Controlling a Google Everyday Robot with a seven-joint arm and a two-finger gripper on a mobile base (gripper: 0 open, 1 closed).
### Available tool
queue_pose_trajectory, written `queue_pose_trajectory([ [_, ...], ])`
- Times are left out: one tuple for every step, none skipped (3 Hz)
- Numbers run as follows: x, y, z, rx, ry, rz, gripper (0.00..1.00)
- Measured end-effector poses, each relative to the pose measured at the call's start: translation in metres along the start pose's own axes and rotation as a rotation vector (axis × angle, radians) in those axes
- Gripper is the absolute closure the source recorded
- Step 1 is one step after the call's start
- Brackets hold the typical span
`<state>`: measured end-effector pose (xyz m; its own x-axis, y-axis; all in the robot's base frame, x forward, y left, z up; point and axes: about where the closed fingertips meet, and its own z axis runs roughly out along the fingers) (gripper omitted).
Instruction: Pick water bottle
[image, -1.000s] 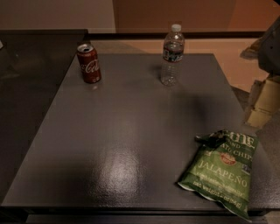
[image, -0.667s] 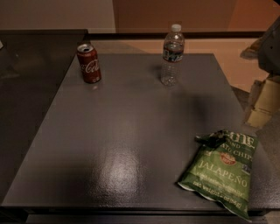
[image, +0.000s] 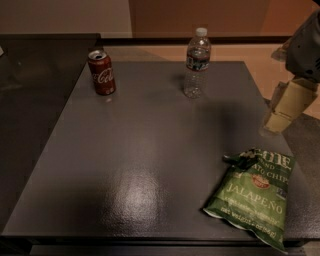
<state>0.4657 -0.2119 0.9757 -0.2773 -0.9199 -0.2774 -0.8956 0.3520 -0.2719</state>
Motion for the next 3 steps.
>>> queue_pose_trajectory([
  [-0.010,-0.021,0.011,0.037,-0.053,0.047,0.00],
  [-0.015,-0.046,0.024,0.074,-0.120,0.118,0.00],
  [-0.024,-0.074,0.043,0.086,-0.209,0.188,0.00],
])
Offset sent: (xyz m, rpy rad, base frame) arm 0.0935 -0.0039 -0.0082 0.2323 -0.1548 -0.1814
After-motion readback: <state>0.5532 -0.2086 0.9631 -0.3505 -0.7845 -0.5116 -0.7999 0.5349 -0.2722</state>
